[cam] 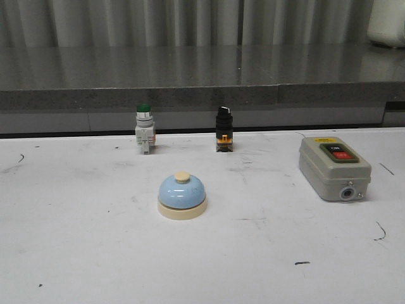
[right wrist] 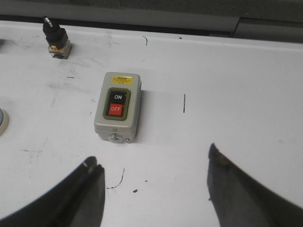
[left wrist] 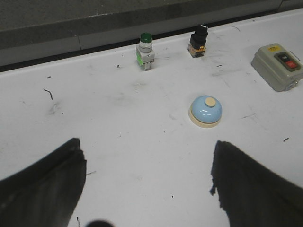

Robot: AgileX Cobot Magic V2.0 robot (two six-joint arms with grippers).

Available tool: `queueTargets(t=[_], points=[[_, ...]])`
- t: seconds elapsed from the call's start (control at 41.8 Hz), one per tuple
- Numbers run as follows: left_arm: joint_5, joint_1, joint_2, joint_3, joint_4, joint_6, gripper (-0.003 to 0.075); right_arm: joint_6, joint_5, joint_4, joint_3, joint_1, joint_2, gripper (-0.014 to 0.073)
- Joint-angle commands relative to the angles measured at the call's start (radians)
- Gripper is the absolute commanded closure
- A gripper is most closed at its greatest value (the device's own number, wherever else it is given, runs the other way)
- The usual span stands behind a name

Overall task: Place and press bell with both arms
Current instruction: 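Open the left gripper, raise it off the bell and withdraw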

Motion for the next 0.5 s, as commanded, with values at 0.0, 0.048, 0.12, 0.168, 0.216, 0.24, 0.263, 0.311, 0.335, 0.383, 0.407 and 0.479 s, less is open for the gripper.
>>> queueTargets(t=[0.0,0.048,0.12,0.168,0.216,0.24,0.263,0.311,0.335,0.383,0.407,0.479], points=[[-0.077,0.004,-0.045,0.0,-0.007,-0.009,0.0185,-0.01,-0.064,-0.008,-0.03,-0.003,-0.001,0.0104],[-0.086,0.004,-0.057,0.007,-0.007,-0.009,0.0185,-0.01,-0.064,-0.008,-0.03,-0.003,-0.001,0.0104],[-0.085,0.004,-0.058,0.009,-0.007,-0.009,0.0185,-0.01,-0.064,-0.008,-0.03,-0.003,-0.001,0.0104],[-0.085,0.004,-0.058,0.009,-0.007,-0.009,0.0185,-0.01,-0.064,-0.008,-0.03,-0.003,-0.001,0.0104],[-0.085,0.004,-0.058,0.009,-0.007,-0.009,0.0185,-0.01,-0.064,-0.008,-0.03,-0.003,-0.001,0.0104],[-0.085,0.004,-0.058,0.009,-0.007,-0.009,0.0185,-0.01,-0.064,-0.008,-0.03,-0.003,-0.001,0.0104],[-0.085,0.004,-0.058,0.009,-0.007,-0.009,0.0185,-0.01,-0.064,-0.008,-0.03,-0.003,-0.001,0.0104],[-0.085,0.004,-0.058,0.009,-0.007,-0.009,0.0185,-0.01,-0.064,-0.008,-0.03,-0.003,-0.001,0.0104],[-0.085,0.004,-0.058,0.009,-0.007,-0.009,0.0185,-0.01,-0.064,-0.008,-0.03,-0.003,-0.001,0.0104],[-0.085,0.004,-0.058,0.009,-0.007,-0.009,0.0185,-0.01,-0.064,-0.007,-0.03,-0.003,-0.001,0.0104],[-0.085,0.004,-0.058,0.009,-0.007,-0.009,0.0185,-0.01,-0.066,-0.007,-0.03,-0.003,-0.001,0.0104],[-0.085,0.004,-0.058,0.009,-0.007,-0.009,0.0185,-0.01,-0.073,-0.007,-0.03,-0.003,-0.001,0.0104]])
